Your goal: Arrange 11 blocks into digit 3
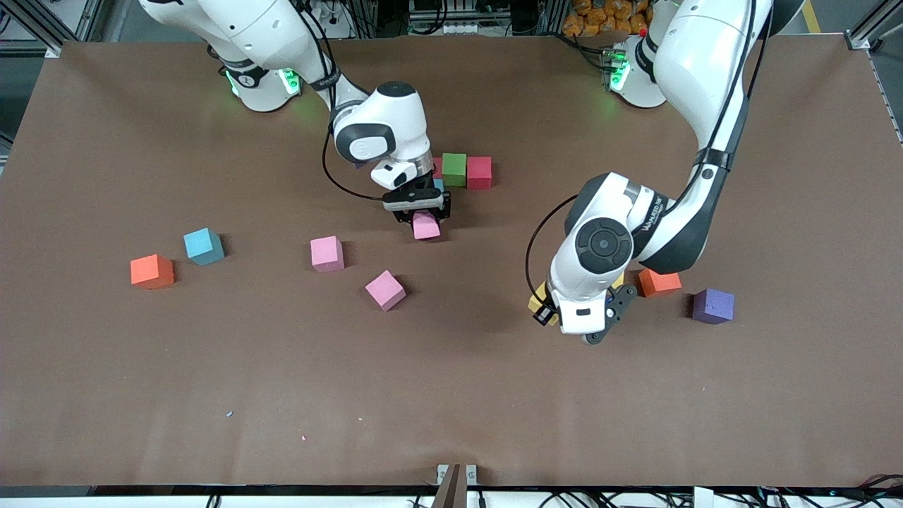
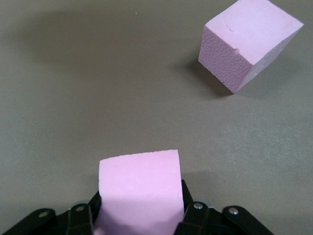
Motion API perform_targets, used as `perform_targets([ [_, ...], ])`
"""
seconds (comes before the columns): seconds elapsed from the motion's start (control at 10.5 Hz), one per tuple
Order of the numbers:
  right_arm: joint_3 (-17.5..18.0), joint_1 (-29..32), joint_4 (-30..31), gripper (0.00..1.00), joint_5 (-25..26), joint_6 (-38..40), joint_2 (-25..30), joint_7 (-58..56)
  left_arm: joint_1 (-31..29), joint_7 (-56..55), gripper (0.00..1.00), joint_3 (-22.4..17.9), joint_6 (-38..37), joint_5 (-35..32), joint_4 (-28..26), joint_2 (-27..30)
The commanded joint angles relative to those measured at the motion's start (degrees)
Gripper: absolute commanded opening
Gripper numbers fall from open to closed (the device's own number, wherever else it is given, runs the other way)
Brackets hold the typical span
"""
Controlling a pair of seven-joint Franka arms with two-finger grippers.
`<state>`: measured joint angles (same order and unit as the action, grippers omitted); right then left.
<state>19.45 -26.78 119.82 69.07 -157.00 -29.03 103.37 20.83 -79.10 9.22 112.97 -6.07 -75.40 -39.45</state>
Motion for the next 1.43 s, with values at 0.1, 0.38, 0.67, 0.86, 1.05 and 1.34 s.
perform_targets([
  [0.1,-0.7,-0.9,0.7,0.00,2.0,-0.6,0.9,3.2,0.0,0.0,0.00,-0.2,-0.1,-0.5,-0.9,-0.5],
  [0.38,-0.7,-1.0,0.2,0.00,2.0,-0.7,0.7,3.1,-0.1,0.5,0.00,-0.2,-0.1,-0.8,-0.9,-0.5],
  [0.67,-0.7,-0.9,-0.6,0.00,1.9,-0.7,0.8,3.0,0.0,0.5,0.00,-0.3,-0.1,-0.9,-1.0,-0.9],
  [0.86,-0.7,-1.0,-0.7,0.00,1.9,-0.7,0.8,3.0,0.0,0.5,0.00,-0.3,-0.1,-0.9,-1.0,-0.9],
  [1.05,-0.7,-1.0,-0.7,0.00,1.9,-0.7,0.3,3.1,0.0,0.6,0.00,-0.3,-0.1,-1.0,-1.0,-1.0],
  [1.34,-0.7,-1.0,-0.6,0.00,1.9,-0.7,-0.2,3.1,0.1,0.6,0.00,-0.3,0.0,-1.1,-1.1,-1.3],
])
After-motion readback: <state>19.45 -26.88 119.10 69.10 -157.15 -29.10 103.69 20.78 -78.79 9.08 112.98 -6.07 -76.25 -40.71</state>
